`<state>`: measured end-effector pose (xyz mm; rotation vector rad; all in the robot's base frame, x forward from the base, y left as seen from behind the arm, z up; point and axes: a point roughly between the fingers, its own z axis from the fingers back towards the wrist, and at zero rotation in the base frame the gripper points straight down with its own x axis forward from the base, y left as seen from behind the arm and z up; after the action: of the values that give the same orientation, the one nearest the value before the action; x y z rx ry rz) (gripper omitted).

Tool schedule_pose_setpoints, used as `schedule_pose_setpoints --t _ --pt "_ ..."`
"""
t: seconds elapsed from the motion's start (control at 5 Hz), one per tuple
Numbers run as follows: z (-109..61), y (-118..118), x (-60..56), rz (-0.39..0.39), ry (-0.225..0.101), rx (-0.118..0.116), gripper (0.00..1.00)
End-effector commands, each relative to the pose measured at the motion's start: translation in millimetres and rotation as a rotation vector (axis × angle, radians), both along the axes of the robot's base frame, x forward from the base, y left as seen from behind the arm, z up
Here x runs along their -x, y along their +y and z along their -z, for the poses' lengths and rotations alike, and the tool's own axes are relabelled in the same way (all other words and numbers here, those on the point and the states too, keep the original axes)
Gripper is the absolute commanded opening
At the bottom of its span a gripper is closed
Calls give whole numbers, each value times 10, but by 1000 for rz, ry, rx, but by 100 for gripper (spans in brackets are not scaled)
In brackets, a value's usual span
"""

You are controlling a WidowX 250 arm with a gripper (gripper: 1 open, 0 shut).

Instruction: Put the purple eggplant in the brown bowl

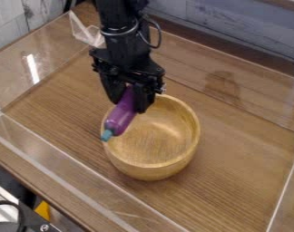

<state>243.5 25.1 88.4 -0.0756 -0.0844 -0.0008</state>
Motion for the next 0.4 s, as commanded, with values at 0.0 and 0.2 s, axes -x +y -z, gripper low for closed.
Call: schedule_pose_setpoints --t 0.0,0.2 --pt "-111 -29 -3 2 -49 -15 0" --pt "-89 -68 25 4 -46 -20 0"
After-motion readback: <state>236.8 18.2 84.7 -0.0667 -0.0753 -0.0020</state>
